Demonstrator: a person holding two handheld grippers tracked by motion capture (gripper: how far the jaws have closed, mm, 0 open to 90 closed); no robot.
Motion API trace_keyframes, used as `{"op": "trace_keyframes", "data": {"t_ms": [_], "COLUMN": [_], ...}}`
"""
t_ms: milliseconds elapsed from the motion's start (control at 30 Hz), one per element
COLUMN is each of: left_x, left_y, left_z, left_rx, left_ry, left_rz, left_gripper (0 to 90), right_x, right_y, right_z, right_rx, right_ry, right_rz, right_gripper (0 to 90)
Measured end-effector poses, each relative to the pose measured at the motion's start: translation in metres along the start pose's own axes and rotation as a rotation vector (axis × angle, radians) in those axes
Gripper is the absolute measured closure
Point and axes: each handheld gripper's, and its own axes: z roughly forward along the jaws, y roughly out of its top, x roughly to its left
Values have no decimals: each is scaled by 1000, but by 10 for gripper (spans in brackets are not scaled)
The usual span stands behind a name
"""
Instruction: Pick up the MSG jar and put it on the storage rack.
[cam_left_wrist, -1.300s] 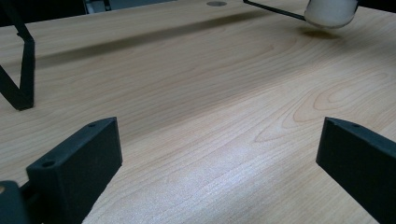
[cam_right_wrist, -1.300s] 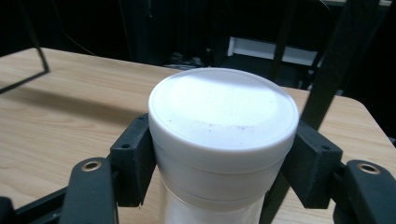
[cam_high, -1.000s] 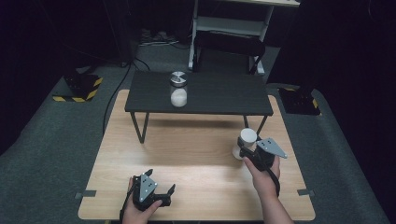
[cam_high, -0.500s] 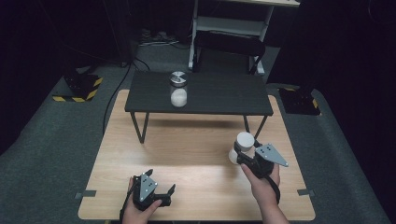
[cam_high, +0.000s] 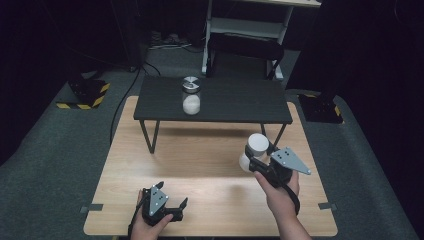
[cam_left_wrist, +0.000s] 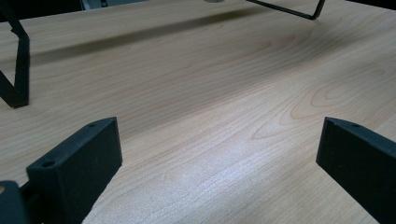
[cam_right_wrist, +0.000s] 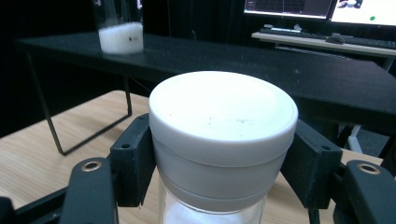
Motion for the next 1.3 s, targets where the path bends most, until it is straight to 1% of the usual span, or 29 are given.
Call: {"op": "trace_keyframes", "data": {"t_ms": [100,133,267,300,333,400,467,567,733,767,933,1300], "left_x": [0,0,0,1,1,1,2,2,2,2,4,5], "left_y": [1,1,1,1,1,0,0,0,1,1,0,-1], "left_z": [0,0,0,0,0,0,0,0,0,0,0,-1], "left_rx": [4,4,5,5,5,2,2,4,5,5,3,-1], "left_ry": [-4,-4,-7,-8,-8,-10,-13,-15,-19,-19,-24,-30], "left_rz": [5,5,4,2,2,1,1,-1,-3,-3,-8,-14], "left_gripper": [6,6,6,6,6,6,6,6,6,6,6,6], "right_x": [1,1,3,3,3,1,0,-2,-4,-4,-5,-7], "right_y": [10,10,25,29,29,37,39,48,56,61,72,90], "right_z": [0,0,3,5,5,9,10,17,23,27,34,47], "right_rx": [-9,-9,-26,-32,-32,-42,-43,-48,-54,-60,-65,-67], "right_ry": [5,5,7,7,7,7,6,0,-6,-11,-20,-40], "right_rz": [5,5,-7,-5,-5,2,3,9,11,13,15,11], "right_gripper": [337,337,337,337,337,337,337,337,337,337,337,338]}}
